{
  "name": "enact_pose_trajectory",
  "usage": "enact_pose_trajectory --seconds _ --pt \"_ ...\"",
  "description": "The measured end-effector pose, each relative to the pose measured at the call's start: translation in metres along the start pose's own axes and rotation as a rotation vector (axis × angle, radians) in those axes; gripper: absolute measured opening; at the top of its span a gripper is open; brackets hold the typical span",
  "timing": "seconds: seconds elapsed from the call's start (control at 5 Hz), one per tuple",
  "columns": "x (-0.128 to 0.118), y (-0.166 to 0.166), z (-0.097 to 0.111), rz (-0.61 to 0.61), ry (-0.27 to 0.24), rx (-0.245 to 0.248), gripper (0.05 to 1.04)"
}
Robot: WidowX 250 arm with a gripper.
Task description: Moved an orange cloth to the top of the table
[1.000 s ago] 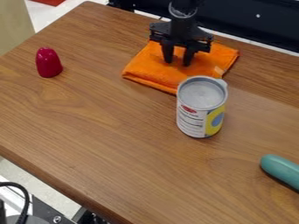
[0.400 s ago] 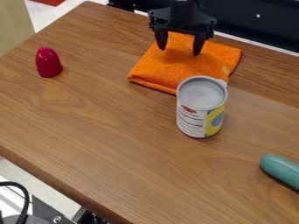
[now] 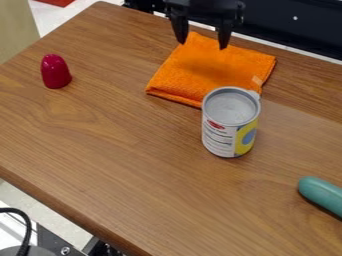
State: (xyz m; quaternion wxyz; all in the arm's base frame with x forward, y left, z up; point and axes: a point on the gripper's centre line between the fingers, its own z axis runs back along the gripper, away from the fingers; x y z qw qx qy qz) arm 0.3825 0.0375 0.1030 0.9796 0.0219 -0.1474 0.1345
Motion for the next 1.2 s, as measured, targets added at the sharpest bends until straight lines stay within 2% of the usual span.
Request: enact_pose_trajectory --seconds 0.2,0.4,0.8,1.0,1.2 --pt "-0.009 0.009 0.004 -0.012 0.035 0.01 0.999" --pt "-0.019 0.019 0.007 -0.022 0.039 0.019 0.999" --pt "-0.055 0.055 0.01 -0.084 0.058 0.041 0.999" --pt "-0.078 0.077 0.02 -0.12 0.063 0.015 0.999" --pt "-0.103 0.093 0.028 -0.167 0.089 0.003 0.999"
